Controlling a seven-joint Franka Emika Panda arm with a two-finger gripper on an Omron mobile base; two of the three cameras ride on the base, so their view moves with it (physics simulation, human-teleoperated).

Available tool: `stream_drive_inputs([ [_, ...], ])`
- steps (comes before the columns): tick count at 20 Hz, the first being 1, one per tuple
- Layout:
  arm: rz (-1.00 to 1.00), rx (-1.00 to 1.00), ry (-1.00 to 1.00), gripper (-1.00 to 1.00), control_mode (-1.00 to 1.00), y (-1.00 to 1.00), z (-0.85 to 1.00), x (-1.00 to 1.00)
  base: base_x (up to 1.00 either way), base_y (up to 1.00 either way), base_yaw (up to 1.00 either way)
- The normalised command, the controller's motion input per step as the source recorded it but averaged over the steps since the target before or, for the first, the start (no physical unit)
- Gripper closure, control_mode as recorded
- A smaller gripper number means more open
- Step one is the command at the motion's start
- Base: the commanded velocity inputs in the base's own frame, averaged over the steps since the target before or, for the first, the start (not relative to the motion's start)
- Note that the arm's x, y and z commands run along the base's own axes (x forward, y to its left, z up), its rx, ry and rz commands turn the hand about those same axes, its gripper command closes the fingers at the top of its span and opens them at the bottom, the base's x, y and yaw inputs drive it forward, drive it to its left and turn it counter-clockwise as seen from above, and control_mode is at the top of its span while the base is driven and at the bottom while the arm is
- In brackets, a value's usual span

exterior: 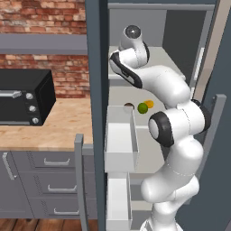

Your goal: Take the mango and lime from the highest rack and move them to the second highest rack where the mango and potato are located, to maximize freezer space. Close the freezer door after rearranging.

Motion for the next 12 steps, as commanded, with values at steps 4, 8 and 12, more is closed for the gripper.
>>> stream_drive_inputs([
  [4,0.00,-0.11,0.10,1.00,-1.00,0.02,-0.52,0.08,0.00,0.00,0.00],
  [8,0.00,0.02,-0.06,1.00,-1.00,-0.06,-0.23,-0.14,0.00,0.00,0.00],
  [12,0.00,0.21,-0.40,1.00,-1.00,-0.20,-0.03,-0.62,0.00,0.00,0.00],
])
